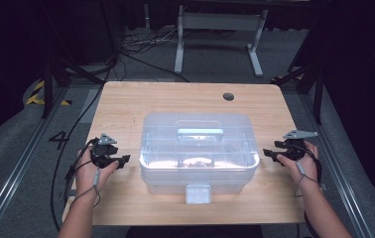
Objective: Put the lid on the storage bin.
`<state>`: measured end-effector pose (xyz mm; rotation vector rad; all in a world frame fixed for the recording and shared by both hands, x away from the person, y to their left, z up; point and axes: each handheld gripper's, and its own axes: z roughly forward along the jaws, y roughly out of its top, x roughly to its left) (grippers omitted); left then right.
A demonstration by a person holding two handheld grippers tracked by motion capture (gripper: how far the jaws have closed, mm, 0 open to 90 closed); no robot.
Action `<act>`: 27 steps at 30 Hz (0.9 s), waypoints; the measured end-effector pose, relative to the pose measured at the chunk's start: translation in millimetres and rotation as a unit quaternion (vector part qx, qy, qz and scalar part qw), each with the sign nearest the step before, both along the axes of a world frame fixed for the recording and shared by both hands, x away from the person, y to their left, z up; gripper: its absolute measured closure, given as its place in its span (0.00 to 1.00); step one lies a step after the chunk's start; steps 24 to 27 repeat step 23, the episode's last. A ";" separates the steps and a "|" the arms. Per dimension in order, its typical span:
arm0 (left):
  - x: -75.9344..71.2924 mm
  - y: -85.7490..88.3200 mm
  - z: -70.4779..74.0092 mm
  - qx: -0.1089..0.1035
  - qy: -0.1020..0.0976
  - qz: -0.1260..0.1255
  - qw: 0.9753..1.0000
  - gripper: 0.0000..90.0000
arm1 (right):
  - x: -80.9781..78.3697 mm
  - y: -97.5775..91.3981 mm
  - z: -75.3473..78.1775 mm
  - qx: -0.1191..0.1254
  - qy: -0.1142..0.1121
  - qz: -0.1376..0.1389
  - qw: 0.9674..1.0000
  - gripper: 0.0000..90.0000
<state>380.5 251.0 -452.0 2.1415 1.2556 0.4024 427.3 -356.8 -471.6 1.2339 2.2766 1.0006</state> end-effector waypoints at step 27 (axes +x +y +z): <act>-1.3 1.0 -9.6 -0.015 -0.020 0.011 1.000 0.41 | -1.3 9.3 -16.6 -0.007 -0.010 -0.016 1.000 0.18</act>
